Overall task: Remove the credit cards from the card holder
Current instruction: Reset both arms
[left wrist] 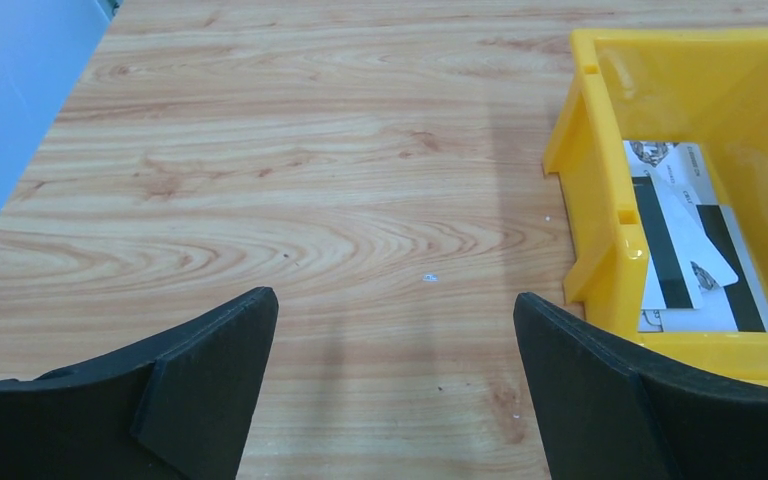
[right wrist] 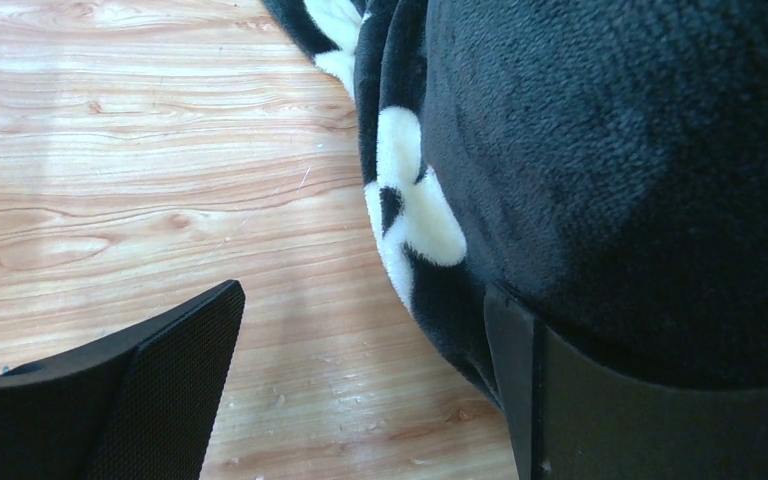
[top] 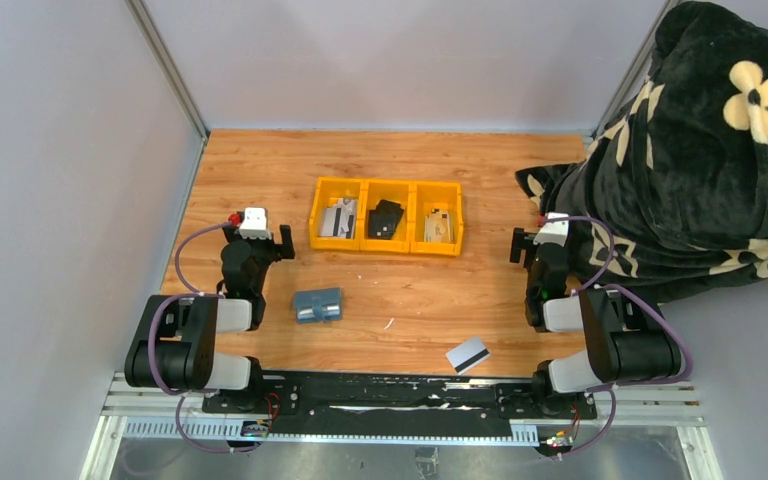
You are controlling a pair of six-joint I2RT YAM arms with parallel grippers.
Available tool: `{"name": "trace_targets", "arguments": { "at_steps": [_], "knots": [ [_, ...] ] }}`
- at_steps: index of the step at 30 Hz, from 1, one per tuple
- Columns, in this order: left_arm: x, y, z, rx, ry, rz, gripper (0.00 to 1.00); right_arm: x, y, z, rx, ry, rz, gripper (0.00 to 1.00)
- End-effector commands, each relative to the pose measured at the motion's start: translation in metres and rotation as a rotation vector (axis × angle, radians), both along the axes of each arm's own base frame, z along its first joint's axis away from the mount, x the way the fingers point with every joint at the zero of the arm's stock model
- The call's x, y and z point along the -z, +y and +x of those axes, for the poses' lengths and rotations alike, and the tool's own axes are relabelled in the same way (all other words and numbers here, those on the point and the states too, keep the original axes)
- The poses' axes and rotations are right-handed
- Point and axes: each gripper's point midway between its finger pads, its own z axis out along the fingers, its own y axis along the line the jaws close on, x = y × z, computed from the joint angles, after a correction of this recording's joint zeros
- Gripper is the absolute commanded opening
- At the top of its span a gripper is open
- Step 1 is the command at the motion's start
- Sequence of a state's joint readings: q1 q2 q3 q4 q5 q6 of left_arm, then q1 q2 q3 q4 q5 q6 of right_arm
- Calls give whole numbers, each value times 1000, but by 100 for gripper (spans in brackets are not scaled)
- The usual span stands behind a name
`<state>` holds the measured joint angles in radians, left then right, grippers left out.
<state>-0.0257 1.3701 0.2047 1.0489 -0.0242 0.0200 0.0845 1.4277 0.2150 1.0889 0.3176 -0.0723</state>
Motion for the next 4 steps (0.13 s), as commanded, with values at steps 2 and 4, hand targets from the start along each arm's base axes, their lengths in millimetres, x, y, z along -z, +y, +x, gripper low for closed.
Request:
{"name": "trace_targets", "arguments": {
  "at_steps": [2, 4],
  "knots": [
    [-1, 1, 0, -6, -3, 26, 100, 0, -6, -3, 13, -5, -10, 93],
    [-1, 2, 0, -8, -4, 22, 100, 1, -5, -3, 11, -4, -9, 93]
  ]
}}
